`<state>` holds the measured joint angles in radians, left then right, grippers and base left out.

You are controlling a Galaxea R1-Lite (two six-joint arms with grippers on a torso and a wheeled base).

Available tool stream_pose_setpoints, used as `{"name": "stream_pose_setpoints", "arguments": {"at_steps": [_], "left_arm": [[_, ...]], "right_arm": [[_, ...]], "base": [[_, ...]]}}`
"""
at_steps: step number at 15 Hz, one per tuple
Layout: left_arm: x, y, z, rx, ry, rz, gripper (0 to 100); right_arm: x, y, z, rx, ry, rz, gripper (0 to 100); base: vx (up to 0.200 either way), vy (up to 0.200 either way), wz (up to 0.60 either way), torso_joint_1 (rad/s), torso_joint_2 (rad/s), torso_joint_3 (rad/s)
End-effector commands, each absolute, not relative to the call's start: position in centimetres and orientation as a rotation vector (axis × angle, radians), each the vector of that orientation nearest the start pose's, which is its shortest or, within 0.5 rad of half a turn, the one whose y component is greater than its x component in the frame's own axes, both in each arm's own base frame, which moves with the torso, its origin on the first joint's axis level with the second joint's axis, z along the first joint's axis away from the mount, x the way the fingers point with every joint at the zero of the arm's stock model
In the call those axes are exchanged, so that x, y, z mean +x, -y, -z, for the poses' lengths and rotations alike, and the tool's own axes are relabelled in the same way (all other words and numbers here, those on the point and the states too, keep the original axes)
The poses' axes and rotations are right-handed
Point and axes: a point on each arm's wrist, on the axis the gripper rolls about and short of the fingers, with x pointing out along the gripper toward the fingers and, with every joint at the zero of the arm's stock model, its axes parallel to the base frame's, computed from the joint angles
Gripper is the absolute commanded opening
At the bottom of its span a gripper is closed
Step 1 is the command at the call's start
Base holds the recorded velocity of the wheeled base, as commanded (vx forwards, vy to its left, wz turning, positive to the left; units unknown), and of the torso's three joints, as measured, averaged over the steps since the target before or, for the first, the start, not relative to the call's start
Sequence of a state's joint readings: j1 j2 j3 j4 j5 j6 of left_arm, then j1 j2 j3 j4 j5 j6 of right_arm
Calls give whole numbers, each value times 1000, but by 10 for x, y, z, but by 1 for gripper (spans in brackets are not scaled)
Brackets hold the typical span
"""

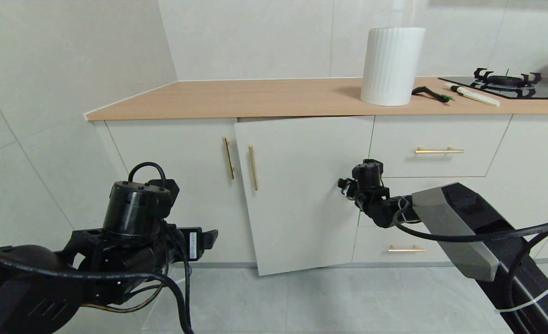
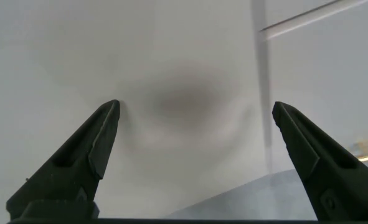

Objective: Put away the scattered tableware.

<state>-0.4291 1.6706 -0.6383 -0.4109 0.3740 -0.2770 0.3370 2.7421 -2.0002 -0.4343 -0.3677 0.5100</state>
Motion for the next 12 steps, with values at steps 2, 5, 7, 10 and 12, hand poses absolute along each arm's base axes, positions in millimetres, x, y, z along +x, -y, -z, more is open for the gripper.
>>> {"name": "stream_pose_setpoints", "arguments": {"at_steps": [2, 5, 7, 10, 12], "left_arm": [[245, 104, -129, -27, -571, -24, 100], [245, 103, -129, -27, -572, -26, 100], [245, 103, -129, -27, -572, -26, 100], [245, 103, -128, -26, -573, -28, 100], [245, 103, -128, -26, -573, -28, 100]], "right_arm": [[528, -165, -12, 389, -281, 124, 100], [530, -159, -6, 384, -287, 132, 100], [533, -150, 8, 334, -305, 153, 100], [537, -137, 18, 315, -294, 176, 100], [539, -131, 19, 316, -294, 187, 100]], "base": [[0, 0, 0, 0, 0, 0], [0, 0, 0, 0, 0, 0], [0, 0, 0, 0, 0, 0], [0, 0, 0, 0, 0, 0], [0, 0, 0, 0, 0, 0]]}}
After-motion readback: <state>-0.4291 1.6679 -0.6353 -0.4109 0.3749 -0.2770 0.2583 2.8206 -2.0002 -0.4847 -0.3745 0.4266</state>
